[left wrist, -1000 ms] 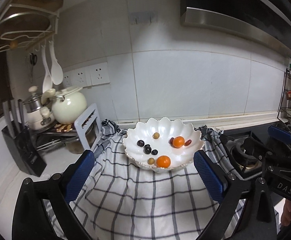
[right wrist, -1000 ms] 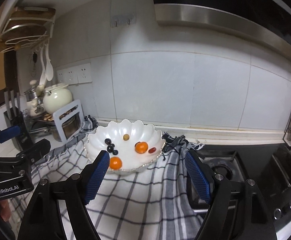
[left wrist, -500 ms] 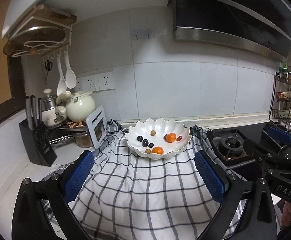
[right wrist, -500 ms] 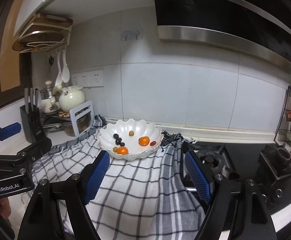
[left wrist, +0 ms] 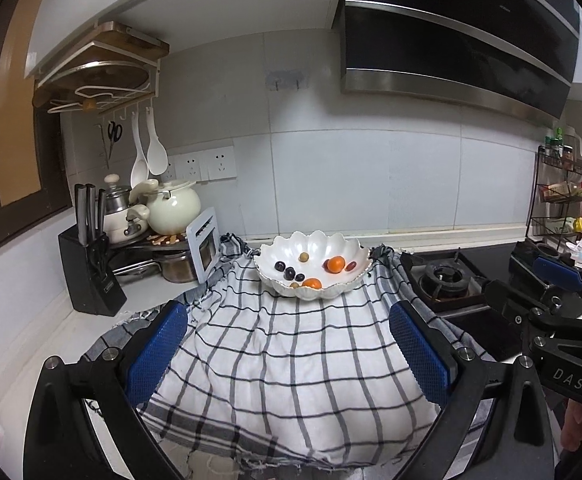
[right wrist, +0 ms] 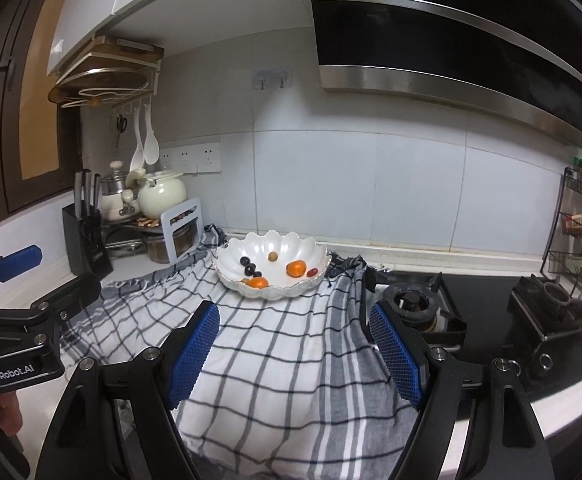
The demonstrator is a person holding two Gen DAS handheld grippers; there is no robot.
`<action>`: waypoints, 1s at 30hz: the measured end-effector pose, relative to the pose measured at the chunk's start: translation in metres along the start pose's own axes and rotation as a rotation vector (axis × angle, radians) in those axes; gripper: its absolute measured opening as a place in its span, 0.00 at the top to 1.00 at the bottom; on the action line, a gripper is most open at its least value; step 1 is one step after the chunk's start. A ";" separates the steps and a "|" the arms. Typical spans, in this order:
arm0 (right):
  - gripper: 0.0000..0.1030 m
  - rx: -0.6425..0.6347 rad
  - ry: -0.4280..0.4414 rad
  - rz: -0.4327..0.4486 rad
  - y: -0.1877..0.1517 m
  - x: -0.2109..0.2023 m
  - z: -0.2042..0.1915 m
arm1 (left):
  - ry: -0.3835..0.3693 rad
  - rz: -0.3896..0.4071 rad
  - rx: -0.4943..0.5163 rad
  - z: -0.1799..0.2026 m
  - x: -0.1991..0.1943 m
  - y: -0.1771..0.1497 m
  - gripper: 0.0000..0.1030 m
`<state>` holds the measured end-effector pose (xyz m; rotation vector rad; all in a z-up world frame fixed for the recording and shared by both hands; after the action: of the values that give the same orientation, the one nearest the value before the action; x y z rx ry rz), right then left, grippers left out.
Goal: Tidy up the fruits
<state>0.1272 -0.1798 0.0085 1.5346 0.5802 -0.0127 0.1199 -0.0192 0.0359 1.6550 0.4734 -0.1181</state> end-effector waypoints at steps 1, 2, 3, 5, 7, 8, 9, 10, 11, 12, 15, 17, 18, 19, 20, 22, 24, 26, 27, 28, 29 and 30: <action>0.24 0.000 0.001 -0.002 -0.001 -0.003 -0.001 | -0.002 0.000 -0.001 0.000 -0.003 -0.001 0.00; 0.24 0.000 0.000 -0.003 -0.003 -0.006 -0.002 | -0.003 0.000 -0.003 -0.001 -0.006 -0.003 0.00; 0.24 0.001 -0.001 -0.004 -0.004 -0.009 -0.002 | -0.002 0.000 -0.005 -0.001 -0.010 -0.004 0.00; 0.24 0.004 -0.001 -0.006 -0.008 -0.015 -0.002 | -0.005 0.000 -0.007 -0.002 -0.015 -0.007 0.00; 0.24 0.005 0.000 -0.006 -0.010 -0.019 -0.003 | -0.012 -0.002 -0.010 -0.002 -0.019 -0.009 0.00; 0.24 0.006 0.001 -0.008 -0.012 -0.021 -0.004 | -0.012 -0.003 -0.009 -0.002 -0.021 -0.010 0.00; 0.24 0.006 0.003 -0.009 -0.012 -0.022 -0.003 | -0.012 -0.002 -0.008 -0.002 -0.023 -0.011 0.00; 0.24 0.006 0.004 -0.008 -0.013 -0.024 -0.004 | -0.012 -0.002 -0.008 -0.002 -0.025 -0.012 0.00; 0.24 0.005 0.003 -0.007 -0.013 -0.025 -0.004 | -0.011 -0.002 -0.008 -0.002 -0.026 -0.012 0.00; 0.24 0.005 0.003 -0.006 -0.014 -0.027 -0.004 | -0.012 -0.002 -0.008 -0.003 -0.027 -0.013 0.00; 0.24 0.007 0.004 -0.001 -0.016 -0.031 -0.004 | -0.013 0.003 -0.006 -0.002 -0.033 -0.013 0.00; 0.24 0.009 0.004 0.001 -0.017 -0.035 -0.003 | -0.011 0.008 -0.005 -0.002 -0.036 -0.014 0.00; 0.24 0.007 0.004 0.001 -0.017 -0.035 -0.003 | -0.011 0.010 -0.005 -0.002 -0.038 -0.014 0.00; 0.24 0.006 0.005 0.002 -0.018 -0.036 -0.002 | -0.009 0.011 -0.005 -0.002 -0.039 -0.014 0.00; 0.24 0.007 0.004 0.001 -0.018 -0.038 -0.002 | -0.009 0.012 -0.005 -0.001 -0.040 -0.014 0.00; 0.24 0.009 0.006 -0.001 -0.019 -0.039 -0.001 | -0.013 0.014 -0.004 -0.001 -0.042 -0.014 0.00; 0.24 0.012 0.003 -0.001 -0.020 -0.042 0.000 | -0.015 0.017 -0.004 -0.001 -0.044 -0.013 0.00; 0.24 0.011 -0.001 -0.002 -0.021 -0.045 0.001 | -0.016 0.019 -0.003 0.000 -0.045 -0.013 0.00; 0.24 0.011 -0.003 -0.001 -0.021 -0.046 0.002 | -0.018 0.019 -0.002 0.001 -0.046 -0.013 0.00; 0.24 0.012 -0.005 0.000 -0.021 -0.047 0.002 | -0.019 0.020 -0.001 0.001 -0.046 -0.013 0.00; 0.24 0.013 -0.006 0.001 -0.021 -0.048 0.003 | -0.019 0.020 0.001 0.002 -0.047 -0.013 0.00; 0.24 0.014 -0.005 0.002 -0.021 -0.048 0.004 | -0.019 0.021 0.002 0.003 -0.047 -0.013 0.00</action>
<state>0.0791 -0.2018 0.0059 1.5486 0.5757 -0.0194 0.0729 -0.0325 0.0402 1.6592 0.4413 -0.1185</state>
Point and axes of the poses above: each gripper's, at about its wrist camera, not at the fingertips, and x roughly the way its jaws point, z to its right, y to its top, the point moved 4 cm from there along x, roughly the way its jaws point, and after that the axes turned 13 degrees about y, right-handed, at the moved point
